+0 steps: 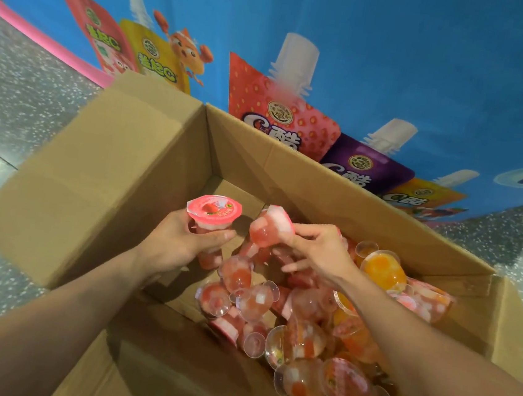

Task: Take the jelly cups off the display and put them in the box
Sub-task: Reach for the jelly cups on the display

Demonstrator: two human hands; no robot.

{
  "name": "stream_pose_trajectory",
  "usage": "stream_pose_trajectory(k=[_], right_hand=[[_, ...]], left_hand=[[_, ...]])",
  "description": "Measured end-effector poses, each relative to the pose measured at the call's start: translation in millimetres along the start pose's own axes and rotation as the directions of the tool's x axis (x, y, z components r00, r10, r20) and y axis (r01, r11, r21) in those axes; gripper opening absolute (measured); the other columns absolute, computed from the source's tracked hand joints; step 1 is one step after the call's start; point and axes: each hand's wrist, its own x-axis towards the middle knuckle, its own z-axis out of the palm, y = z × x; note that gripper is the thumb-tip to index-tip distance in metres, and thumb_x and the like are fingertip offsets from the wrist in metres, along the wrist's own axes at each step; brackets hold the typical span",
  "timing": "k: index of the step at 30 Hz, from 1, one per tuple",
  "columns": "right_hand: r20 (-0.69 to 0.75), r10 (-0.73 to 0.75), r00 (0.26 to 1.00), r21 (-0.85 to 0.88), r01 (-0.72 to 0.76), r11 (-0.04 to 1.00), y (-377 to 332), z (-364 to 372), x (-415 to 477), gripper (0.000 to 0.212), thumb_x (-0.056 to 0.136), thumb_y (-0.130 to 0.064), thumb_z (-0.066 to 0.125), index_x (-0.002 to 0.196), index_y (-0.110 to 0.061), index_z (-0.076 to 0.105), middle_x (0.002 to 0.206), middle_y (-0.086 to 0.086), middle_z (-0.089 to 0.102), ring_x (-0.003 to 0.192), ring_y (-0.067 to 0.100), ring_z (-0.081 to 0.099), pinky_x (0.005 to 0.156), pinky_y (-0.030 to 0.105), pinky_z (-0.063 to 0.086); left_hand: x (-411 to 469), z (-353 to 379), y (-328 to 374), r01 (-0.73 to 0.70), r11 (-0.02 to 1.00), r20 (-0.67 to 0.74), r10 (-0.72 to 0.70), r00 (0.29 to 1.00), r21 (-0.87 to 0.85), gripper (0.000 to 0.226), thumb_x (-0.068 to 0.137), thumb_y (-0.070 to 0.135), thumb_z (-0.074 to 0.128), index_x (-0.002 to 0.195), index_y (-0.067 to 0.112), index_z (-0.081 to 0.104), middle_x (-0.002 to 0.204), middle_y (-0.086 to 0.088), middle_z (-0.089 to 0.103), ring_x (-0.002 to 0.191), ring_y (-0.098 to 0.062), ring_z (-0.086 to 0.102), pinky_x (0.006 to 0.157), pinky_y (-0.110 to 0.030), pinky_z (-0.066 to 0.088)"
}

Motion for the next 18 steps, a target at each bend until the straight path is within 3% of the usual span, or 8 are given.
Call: stream_pose_trajectory(k=[2,4,8,12,16,18], right_hand=[[0.001,0.045,0.999,0.119,-0.044,0.992,-14,-3,-5,0.028,0.090,-0.015,0.072,0.118,-0.010,0.074,0.099,0.019,0.076,0.093,0.032,0.075,0.066,0.039,0.064],[-0.006,0.048,0.999,0.175,-0.046,0.984,-26,-5,-10,0.030,0.090,-0.009,0.070,0.120,-0.007,0.072,0.103,0.018,0.076,0.098,0.032,0.074,0.070,0.038,0.064],[-0.028,0.039,0.999,0.292,-0.029,0.956,-55,-8,-23,0.030,0.089,-0.005,0.068,0.119,-0.006,0.072,0.108,0.014,0.076,0.102,0.030,0.073,0.081,0.034,0.062],[-0.078,0.001,0.997,0.415,0.032,0.909,-89,-17,-34,0.037,0.075,-0.023,0.079,0.109,-0.008,0.076,0.111,0.014,0.075,0.103,0.031,0.072,0.083,0.039,0.061],[-0.271,-0.023,0.962,0.435,0.144,0.889,-125,-19,-40,0.026,0.068,-0.030,0.089,0.083,-0.014,0.075,0.103,0.022,0.074,0.091,0.034,0.072,0.089,0.055,0.057],[-0.332,-0.074,0.940,0.408,0.214,0.887,-152,-21,-51,0.032,0.062,-0.033,0.094,0.077,-0.013,0.073,0.096,0.024,0.074,0.083,0.031,0.069,0.088,0.056,0.055]], left_hand=[[0,3,12,0.028,0.995,0.055,-0.023,0.998,-0.097,0.028,0.076,0.026,0.081,0.097,0.008,0.074,0.091,-0.027,0.069,0.089,-0.034,0.071,0.094,-0.055,0.055],[1,9,22,0.020,0.993,0.107,-0.008,0.994,-0.113,0.016,0.078,0.021,0.078,0.093,0.017,0.074,0.080,-0.006,0.072,0.082,-0.017,0.070,0.094,-0.051,0.054],[0,23,44,-0.049,0.996,0.137,0.058,0.989,-0.068,0.034,0.079,0.021,0.079,0.112,0.019,0.071,0.105,-0.001,0.076,0.102,-0.018,0.072,0.095,-0.041,0.056],[-4,32,79,-0.192,0.981,0.122,0.190,0.974,0.001,0.030,0.080,0.019,0.080,0.109,0.014,0.073,0.097,0.002,0.077,0.088,-0.006,0.070,0.077,-0.020,0.053],[-11,44,128,-0.347,0.936,0.086,0.341,0.936,0.065,0.040,0.073,0.010,0.080,0.112,0.012,0.071,0.104,0.004,0.077,0.098,-0.004,0.070,0.081,-0.011,0.049],[-17,47,149,-0.392,0.916,0.091,0.385,0.919,0.085,0.042,0.071,0.014,0.081,0.111,0.015,0.070,0.102,0.007,0.078,0.099,-0.006,0.071,0.080,-0.010,0.050]])
